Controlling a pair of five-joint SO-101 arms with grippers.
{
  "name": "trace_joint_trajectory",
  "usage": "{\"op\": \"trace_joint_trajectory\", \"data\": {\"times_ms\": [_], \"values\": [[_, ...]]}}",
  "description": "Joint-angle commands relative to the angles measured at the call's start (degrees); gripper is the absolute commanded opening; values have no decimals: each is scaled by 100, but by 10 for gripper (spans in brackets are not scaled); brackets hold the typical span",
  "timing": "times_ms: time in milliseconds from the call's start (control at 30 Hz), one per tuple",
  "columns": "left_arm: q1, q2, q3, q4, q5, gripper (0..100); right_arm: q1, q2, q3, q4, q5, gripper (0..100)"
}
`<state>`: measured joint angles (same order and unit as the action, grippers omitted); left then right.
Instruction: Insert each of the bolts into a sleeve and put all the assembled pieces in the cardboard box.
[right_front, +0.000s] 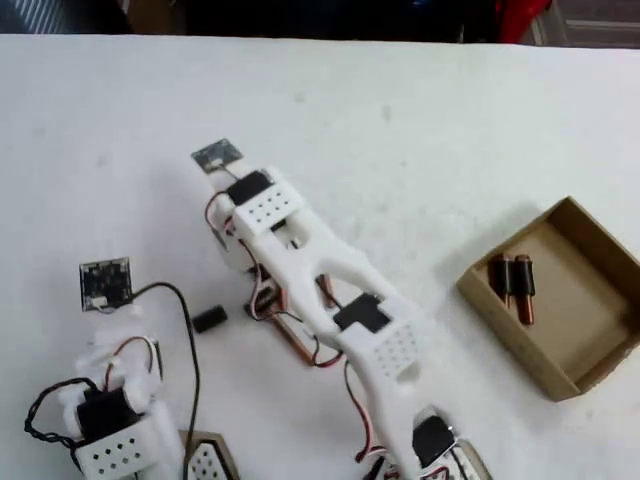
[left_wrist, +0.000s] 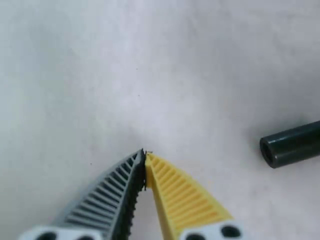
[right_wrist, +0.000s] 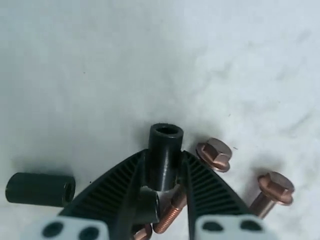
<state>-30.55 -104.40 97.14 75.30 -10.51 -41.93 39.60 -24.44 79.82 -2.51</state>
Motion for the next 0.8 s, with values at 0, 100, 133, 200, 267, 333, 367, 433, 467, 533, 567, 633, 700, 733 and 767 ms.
{"op": "trace_joint_trajectory", "data": {"times_ms": [0,100,133,200,267,333,367,433,467,533,567,633,700,733,767], "values": [[-57,-40,-9,-158,26,24,-92,295,-457,426,-9,121],[-57,-40,-9,-158,26,24,-92,549,-782,585,0,111],[-57,-40,-9,-158,26,24,-92,629,-879,611,0,108],[-57,-40,-9,-158,26,24,-92,725,-1002,620,0,101],[-57,-40,-9,-158,26,24,-92,760,-1081,620,0,83],[-57,-40,-9,-158,26,24,-92,743,-1160,620,0,49],[-57,-40,-9,-158,26,24,-92,725,-1213,629,0,26],[-57,-40,-9,-158,26,24,-92,637,-1319,787,9,19],[-57,-40,-9,-158,44,24,-92,585,-1380,884,9,23],[-40,-40,-9,-158,44,24,-92,435,-1565,1138,9,16],[-40,-40,-9,-158,53,24,-92,356,-1653,1270,9,17],[-40,-40,-9,-158,53,24,-92,180,-1837,1508,9,17],[-40,-40,-9,-158,53,24,-92,13,-2013,1727,9,17],[-40,-40,-9,-158,53,24,-92,-84,-2101,1842,88,17],[-40,-40,-9,-158,62,24,-92,-198,-2189,1947,273,17]]}}
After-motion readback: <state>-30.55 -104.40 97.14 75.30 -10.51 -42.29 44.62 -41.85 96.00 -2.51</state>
